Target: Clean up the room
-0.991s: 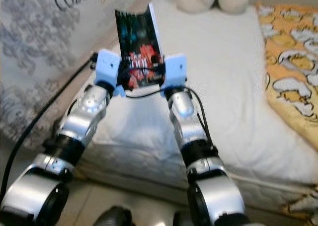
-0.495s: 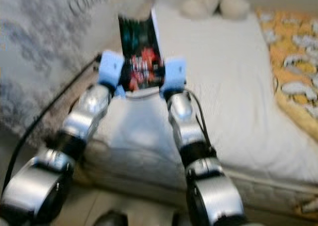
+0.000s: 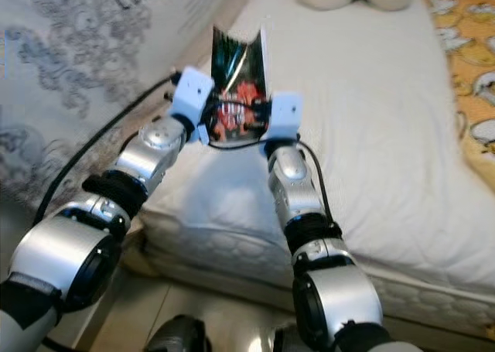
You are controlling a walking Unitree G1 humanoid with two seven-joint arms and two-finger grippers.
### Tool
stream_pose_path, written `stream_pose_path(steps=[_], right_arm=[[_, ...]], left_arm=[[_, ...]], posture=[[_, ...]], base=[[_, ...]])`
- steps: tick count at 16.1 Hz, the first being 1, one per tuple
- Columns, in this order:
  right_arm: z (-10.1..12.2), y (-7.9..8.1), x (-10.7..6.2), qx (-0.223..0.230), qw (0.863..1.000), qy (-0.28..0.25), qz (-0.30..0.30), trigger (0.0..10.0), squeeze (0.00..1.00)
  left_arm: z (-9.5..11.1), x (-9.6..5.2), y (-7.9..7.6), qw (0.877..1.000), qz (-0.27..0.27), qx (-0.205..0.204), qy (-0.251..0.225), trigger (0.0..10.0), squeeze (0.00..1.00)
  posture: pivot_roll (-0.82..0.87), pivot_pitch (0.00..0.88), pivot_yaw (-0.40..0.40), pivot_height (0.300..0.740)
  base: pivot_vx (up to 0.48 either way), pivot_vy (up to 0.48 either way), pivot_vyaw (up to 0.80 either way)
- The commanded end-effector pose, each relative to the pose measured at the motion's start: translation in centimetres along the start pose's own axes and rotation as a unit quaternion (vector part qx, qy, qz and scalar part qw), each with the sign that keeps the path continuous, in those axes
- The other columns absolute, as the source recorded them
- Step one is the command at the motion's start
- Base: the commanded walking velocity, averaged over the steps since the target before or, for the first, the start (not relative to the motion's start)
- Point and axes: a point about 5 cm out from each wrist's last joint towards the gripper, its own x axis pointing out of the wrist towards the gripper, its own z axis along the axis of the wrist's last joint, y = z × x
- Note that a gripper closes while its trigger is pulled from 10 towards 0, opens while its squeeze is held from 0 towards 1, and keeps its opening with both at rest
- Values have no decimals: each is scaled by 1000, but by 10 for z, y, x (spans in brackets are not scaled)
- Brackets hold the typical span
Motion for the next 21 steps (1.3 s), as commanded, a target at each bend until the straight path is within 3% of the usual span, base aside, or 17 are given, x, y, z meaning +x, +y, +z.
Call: stream_pose_path(steps=[1,4,5,9,12,16,17,18,19,20,21], right_arm=[[-23,-59,-16,36,988,57,-137,10000,0],[-28,-69,-21,31,981,70,-179,10000,0],[-38,-80,-31,30,969,89,-229,10000,0],[-57,-92,-49,18,959,110,-262,10000,0],[-56,-91,-50,5,958,107,-265,10000,0],[-40,-83,-38,-54,964,79,-246,10000,0],[-33,-87,-37,-59,961,65,-261,10000,824],[-31,-89,-36,-57,959,59,-271,10000,1000],[-26,-94,-35,-44,955,49,-289,10000,1000],[-24,-95,-34,-40,953,46,-296,10000,1000],[-22,-97,-34,-42,952,44,-300,10000,1000]], left_arm=[[-8,-9,52,995,94,0,32,10000,0],[-17,-9,45,996,73,-12,48,10000,0],[-28,-8,28,997,35,-6,66,10000,0],[-28,-5,8,998,-8,40,56,10000,0],[-21,-3,5,998,-3,51,39,10000,0],[-6,-1,14,996,23,84,6,10000,0],[4,0,19,995,35,96,-11,10000,0],[9,0,21,994,39,100,-18,10000,0],[17,1,24,992,45,114,-28,10000,314],[21,2,25,991,47,118,-34,10000,1000],[26,2,27,991,51,119,-40,10000,1000]], posture=[[-148,151,76,700],[-157,189,73,700],[-183,251,68,700],[-234,331,65,700],[-257,360,69,700],[-250,364,74,700],[-245,364,74,700],[-244,364,76,700],[-246,365,74,700],[-250,365,76,700],[-253,365,78,700]], base=[[0,0,0],[0,0,0],[0,0,0],[0,0,0],[0,0,0],[0,0,0],[0,0,0],[0,0,0],[0,0,0],[0,0,0],[0,0,0]])
